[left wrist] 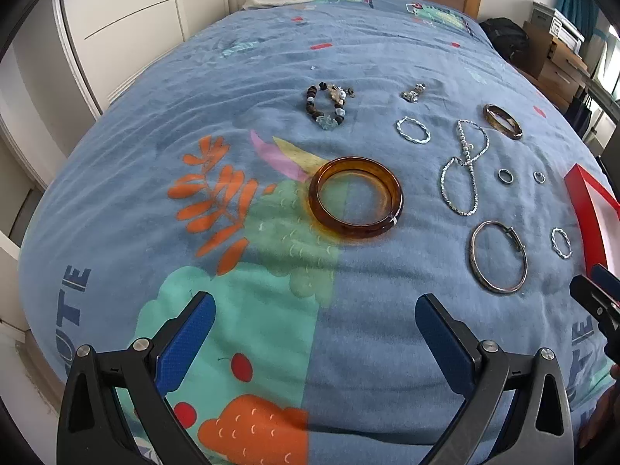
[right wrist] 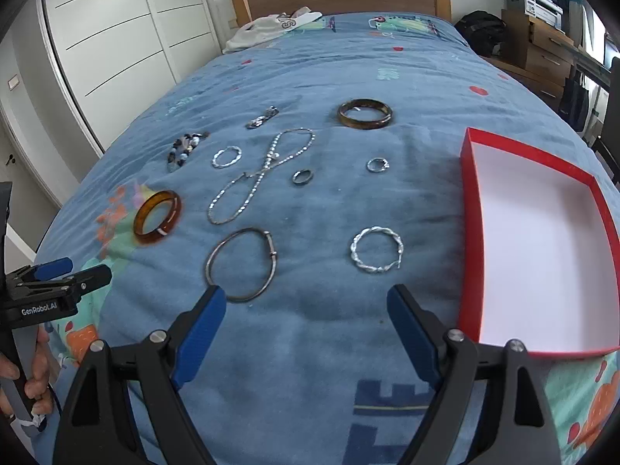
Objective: Organize jewelry
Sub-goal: 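Grasp the amber bangle with the left tool while the right tool grasps the silver bangle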
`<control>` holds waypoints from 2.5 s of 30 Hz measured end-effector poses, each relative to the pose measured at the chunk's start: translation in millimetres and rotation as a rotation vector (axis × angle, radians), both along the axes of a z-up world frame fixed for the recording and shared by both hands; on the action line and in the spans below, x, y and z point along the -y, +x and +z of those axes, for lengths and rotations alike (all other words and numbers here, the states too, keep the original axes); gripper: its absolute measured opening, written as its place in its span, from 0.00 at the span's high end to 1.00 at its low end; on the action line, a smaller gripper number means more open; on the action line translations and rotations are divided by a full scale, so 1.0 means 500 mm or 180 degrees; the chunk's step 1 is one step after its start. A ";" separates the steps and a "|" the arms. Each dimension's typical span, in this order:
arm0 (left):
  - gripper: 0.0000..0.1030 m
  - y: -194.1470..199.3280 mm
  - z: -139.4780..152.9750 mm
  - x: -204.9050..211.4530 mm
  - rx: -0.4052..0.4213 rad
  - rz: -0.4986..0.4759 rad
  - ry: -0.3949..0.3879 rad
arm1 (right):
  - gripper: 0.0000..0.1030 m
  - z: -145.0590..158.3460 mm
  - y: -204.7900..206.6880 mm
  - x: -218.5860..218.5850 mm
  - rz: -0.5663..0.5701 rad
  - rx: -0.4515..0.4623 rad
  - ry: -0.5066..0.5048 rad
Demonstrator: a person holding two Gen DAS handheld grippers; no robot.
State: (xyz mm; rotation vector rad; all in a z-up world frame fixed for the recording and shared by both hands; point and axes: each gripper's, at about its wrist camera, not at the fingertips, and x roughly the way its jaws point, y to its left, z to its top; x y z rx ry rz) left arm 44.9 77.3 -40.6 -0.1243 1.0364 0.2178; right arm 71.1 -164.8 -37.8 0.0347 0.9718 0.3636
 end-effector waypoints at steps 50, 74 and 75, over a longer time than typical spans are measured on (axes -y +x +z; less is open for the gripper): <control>0.05 0.186 -0.092 -0.019 0.0033 -0.0201 -0.0145 | 0.18 -0.108 0.075 -0.186 0.0785 -0.0037 -0.0143; 0.24 0.119 0.005 0.008 0.0296 -0.0320 -0.0144 | 0.33 -0.014 0.057 -0.138 0.0723 0.0059 0.0064; 0.24 0.117 0.013 0.016 0.0308 -0.0345 -0.0149 | 0.33 -0.003 0.053 -0.127 0.0704 0.0083 0.0075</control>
